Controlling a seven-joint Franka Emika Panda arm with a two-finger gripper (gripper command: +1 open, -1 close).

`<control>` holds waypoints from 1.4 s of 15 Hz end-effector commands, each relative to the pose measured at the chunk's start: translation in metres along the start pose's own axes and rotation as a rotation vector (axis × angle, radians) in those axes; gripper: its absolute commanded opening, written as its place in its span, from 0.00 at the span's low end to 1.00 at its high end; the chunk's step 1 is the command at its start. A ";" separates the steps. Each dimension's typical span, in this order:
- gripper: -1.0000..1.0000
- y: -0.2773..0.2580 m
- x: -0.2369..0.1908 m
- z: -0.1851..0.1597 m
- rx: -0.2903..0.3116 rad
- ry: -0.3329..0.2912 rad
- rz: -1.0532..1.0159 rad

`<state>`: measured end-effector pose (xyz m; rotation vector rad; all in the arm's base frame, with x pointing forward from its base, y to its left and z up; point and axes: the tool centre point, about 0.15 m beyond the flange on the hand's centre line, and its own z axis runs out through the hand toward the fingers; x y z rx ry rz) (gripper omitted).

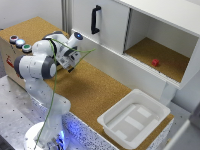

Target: Grasp the drawer handle, then open it

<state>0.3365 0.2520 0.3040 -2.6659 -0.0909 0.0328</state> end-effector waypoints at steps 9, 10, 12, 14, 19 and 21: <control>0.00 0.090 -0.023 0.002 -0.029 -0.008 0.048; 0.00 0.094 -0.024 0.000 -0.031 -0.008 0.053; 0.00 0.100 -0.026 -0.003 -0.029 -0.002 0.064; 0.00 0.107 -0.027 -0.008 -0.029 0.000 0.072; 0.00 0.125 -0.032 -0.022 -0.046 0.008 0.103; 0.00 0.127 -0.032 -0.025 -0.048 0.000 0.103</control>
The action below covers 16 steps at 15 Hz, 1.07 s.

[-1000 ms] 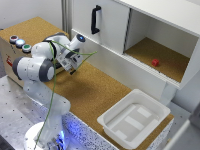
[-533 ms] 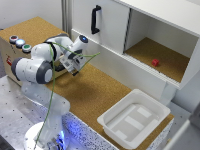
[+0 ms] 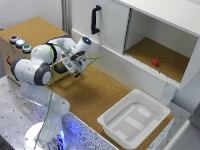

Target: Grasp the drawer handle, then open it

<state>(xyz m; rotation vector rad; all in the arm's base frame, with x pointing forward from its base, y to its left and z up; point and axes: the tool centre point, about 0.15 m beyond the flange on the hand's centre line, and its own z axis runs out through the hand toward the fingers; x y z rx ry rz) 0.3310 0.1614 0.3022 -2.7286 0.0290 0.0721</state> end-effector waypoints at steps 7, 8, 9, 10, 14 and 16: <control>1.00 0.002 -0.019 -0.026 -0.166 -0.031 -0.097; 1.00 -0.002 -0.020 -0.036 -0.185 -0.016 -0.098; 1.00 -0.006 -0.022 -0.045 -0.196 -0.007 -0.102; 1.00 -0.010 -0.022 -0.053 -0.216 -0.002 -0.106; 1.00 -0.034 -0.027 -0.095 -0.356 0.038 -0.131; 1.00 -0.054 -0.027 -0.116 -0.391 0.064 -0.176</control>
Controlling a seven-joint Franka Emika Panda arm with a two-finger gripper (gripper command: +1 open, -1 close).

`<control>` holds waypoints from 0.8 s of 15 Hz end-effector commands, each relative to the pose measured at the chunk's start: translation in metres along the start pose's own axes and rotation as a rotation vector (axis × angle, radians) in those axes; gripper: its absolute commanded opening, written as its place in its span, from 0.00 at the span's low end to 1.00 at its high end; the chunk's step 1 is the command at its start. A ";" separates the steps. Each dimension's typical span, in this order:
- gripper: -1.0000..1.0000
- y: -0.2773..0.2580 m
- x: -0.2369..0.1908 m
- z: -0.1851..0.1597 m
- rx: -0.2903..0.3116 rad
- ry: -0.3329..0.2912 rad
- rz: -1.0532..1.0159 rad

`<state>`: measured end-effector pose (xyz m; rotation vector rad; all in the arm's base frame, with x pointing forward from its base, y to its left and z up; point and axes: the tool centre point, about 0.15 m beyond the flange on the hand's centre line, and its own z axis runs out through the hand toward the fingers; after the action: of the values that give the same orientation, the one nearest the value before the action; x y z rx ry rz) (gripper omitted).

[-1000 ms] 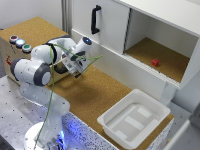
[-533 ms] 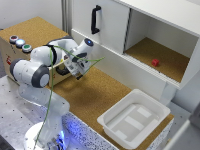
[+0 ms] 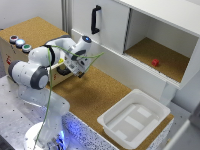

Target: Grasp the drawer handle, then open it

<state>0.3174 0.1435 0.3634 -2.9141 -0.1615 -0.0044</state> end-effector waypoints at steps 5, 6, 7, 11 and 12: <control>1.00 -0.100 0.015 -0.083 -0.254 -0.003 -0.262; 1.00 -0.113 0.015 -0.082 -0.260 -0.013 -0.300; 1.00 -0.125 0.015 -0.080 -0.257 -0.022 -0.330; 1.00 -0.160 0.015 -0.053 -0.236 -0.073 -0.417; 1.00 -0.165 0.015 -0.046 -0.225 -0.087 -0.428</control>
<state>0.3007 0.2435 0.4530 -2.9657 -0.6872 -0.1846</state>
